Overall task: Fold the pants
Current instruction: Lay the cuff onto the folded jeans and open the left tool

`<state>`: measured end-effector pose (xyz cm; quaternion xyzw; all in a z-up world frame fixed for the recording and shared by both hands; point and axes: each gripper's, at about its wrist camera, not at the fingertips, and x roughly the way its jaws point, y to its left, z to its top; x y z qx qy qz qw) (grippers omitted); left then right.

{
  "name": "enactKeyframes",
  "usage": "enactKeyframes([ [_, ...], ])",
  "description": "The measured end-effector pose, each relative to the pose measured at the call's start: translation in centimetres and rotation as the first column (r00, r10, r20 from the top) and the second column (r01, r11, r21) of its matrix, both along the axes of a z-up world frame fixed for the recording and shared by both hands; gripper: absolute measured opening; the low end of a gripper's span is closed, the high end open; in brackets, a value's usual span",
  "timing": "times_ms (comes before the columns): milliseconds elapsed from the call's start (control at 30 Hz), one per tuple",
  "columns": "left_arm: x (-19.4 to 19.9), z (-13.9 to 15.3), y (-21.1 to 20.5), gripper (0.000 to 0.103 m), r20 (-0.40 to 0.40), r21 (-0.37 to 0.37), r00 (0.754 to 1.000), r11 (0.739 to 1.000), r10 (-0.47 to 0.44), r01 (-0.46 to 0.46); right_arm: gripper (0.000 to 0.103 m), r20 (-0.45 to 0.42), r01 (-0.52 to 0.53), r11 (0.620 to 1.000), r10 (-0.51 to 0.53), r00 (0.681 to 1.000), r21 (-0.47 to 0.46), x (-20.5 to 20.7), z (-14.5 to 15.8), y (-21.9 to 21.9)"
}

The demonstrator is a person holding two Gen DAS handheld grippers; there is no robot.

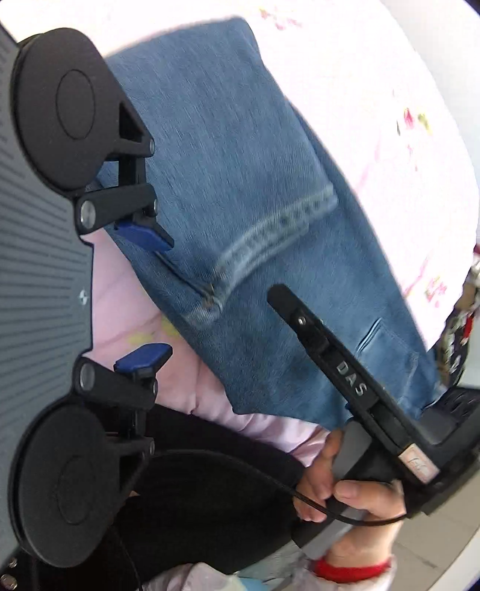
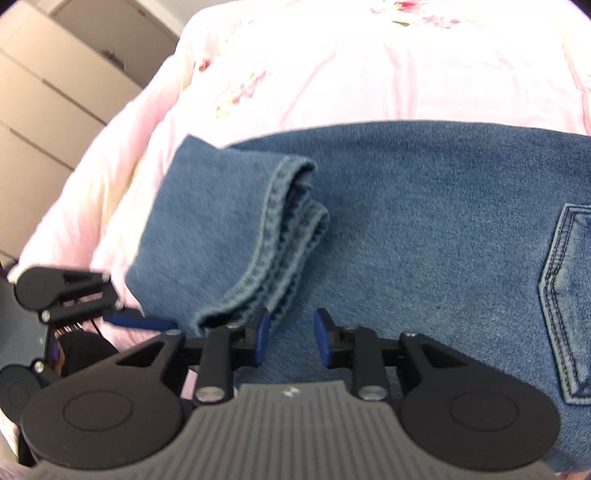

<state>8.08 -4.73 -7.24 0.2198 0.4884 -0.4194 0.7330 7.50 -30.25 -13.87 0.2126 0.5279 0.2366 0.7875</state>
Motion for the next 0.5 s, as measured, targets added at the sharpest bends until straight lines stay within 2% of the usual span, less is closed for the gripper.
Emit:
enactKeyframes([
  [33,0.1,0.5,0.8,0.068,0.022,0.002,1.000,1.000,0.017,-0.018,0.039,0.001,0.011,1.000,-0.011,1.000,0.009,0.0,0.2,0.1],
  [167,0.6,1.3,3.9,0.067,0.104,0.061,0.991,0.994,0.082,-0.088,0.039,-0.003,0.030,0.998,-0.030,1.000,0.060,0.7,1.3,1.1],
  [300,1.4,1.1,6.4,0.068,0.174,0.129,0.979,0.983,0.107,-0.130,0.038,-0.059,0.033,0.994,-0.027,0.998,0.106,0.9,1.3,3.0],
  [400,2.0,-0.1,8.1,0.068,0.175,0.212,0.980,0.968,0.097,-0.134,0.038,-0.114,0.028,0.996,-0.017,0.993,0.089,0.9,0.1,5.0],
  [467,2.1,-1.2,8.9,0.068,0.177,0.262,0.980,0.955,0.096,-0.140,0.034,-0.140,0.036,0.996,-0.025,0.990,0.077,1.0,-0.8,5.8],
  [500,2.1,-1.7,9.2,0.068,0.180,0.281,0.979,0.949,0.096,-0.145,0.026,-0.151,0.039,0.997,-0.028,0.988,0.072,1.0,-1.1,6.0],
])
